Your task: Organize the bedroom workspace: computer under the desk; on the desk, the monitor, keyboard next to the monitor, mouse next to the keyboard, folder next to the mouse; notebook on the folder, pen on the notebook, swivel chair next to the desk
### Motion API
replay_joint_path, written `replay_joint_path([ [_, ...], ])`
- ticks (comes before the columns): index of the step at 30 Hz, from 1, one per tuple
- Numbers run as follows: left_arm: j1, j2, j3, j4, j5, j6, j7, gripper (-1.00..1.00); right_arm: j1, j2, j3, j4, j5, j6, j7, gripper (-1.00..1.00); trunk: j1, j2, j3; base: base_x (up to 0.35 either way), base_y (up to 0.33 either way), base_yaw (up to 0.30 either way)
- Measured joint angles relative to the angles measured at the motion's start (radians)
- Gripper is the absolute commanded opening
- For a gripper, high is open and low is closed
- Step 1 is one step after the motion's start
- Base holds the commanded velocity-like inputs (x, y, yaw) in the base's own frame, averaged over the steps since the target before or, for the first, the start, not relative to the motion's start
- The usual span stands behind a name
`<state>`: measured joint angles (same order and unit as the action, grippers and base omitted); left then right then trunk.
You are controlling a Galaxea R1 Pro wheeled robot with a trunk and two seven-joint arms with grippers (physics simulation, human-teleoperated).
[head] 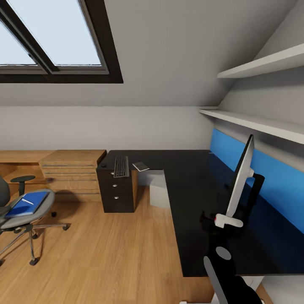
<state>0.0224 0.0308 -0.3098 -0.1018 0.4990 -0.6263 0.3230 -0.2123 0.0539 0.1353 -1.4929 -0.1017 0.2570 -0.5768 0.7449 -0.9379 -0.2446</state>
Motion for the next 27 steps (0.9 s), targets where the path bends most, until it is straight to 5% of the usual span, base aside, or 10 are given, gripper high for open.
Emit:
replay_joint_path([
  [27, 0.000, -0.001, -0.002, -0.001, 0.000, 0.000, -0.001, 1.00, 0.000, -0.003, -0.024, 0.025, 0.011, -0.005, -0.036, 1.00, 0.000, 0.000, 0.000, 0.029, 0.000, 0.000],
])
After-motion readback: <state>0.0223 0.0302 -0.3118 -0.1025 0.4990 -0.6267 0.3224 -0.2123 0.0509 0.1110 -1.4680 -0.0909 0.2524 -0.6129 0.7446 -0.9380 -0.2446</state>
